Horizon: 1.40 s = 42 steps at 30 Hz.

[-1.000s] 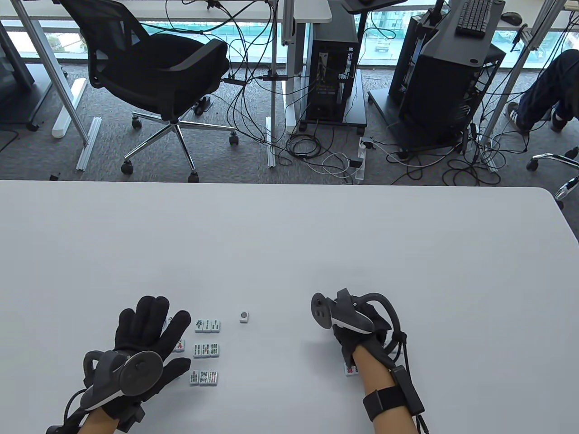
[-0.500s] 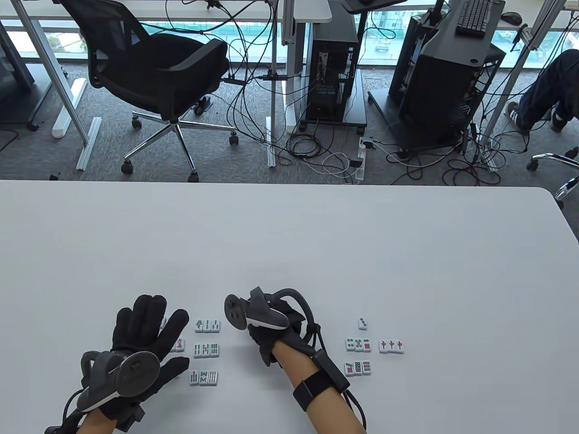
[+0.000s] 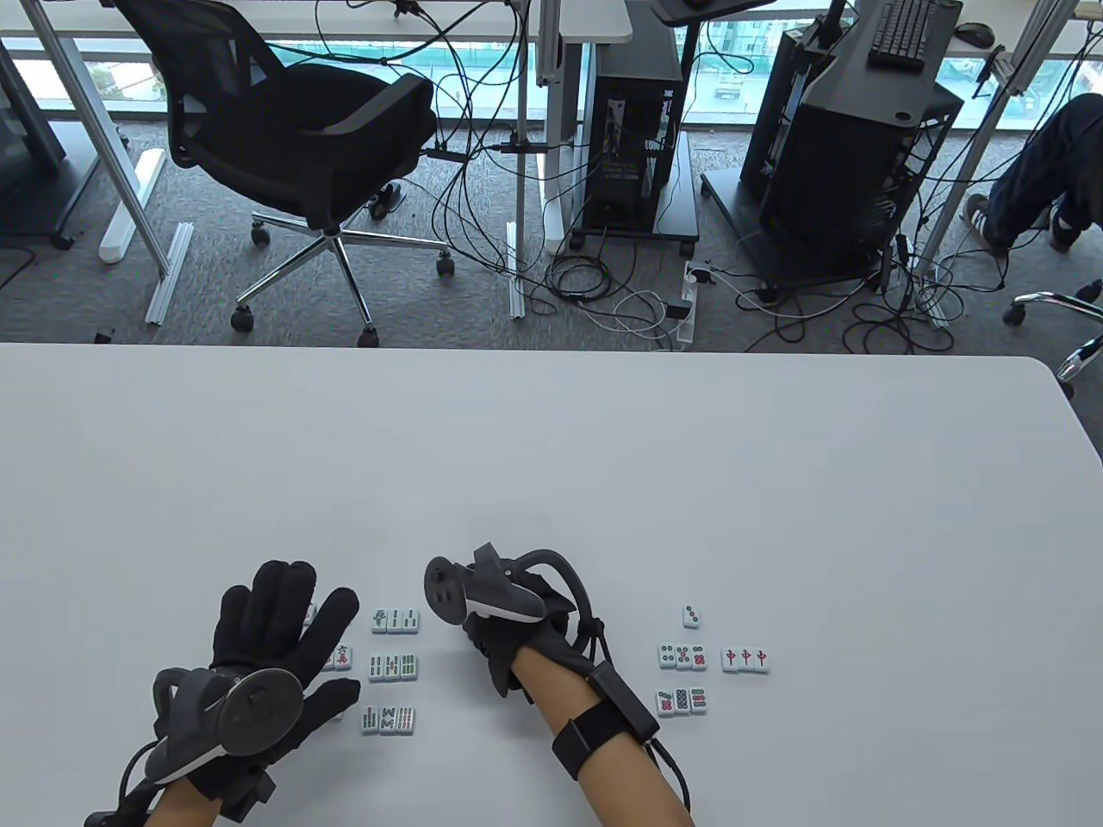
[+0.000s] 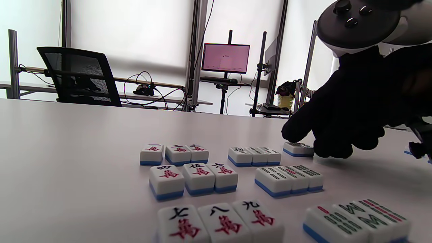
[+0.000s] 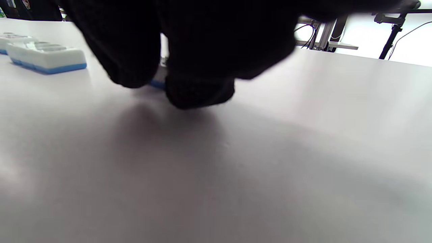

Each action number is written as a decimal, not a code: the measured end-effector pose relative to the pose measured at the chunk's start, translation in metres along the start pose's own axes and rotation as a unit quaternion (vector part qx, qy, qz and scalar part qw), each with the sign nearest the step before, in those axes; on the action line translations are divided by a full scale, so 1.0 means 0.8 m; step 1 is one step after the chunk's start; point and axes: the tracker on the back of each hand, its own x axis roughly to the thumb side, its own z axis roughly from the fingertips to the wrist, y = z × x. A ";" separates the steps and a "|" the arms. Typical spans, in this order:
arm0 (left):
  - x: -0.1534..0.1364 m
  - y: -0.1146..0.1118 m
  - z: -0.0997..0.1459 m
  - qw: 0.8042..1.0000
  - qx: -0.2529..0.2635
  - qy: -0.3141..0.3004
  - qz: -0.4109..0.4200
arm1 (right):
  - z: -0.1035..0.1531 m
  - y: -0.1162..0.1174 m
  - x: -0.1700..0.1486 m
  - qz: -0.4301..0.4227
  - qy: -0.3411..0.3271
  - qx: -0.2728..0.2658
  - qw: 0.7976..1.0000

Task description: Mahjong suit sorting

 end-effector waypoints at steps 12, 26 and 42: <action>0.000 -0.004 -0.001 1.000 -0.008 0.002 -0.007 | 0.103 -0.035 -0.152 0.088 0.105 -0.026 0.990; -0.002 -0.003 -0.002 1.000 -0.016 0.014 -0.011 | 0.143 0.009 -0.243 0.035 0.184 0.033 0.982; -0.002 -0.003 -0.004 1.000 -0.025 0.017 -0.006 | 0.103 0.007 -0.218 0.037 0.161 0.034 0.986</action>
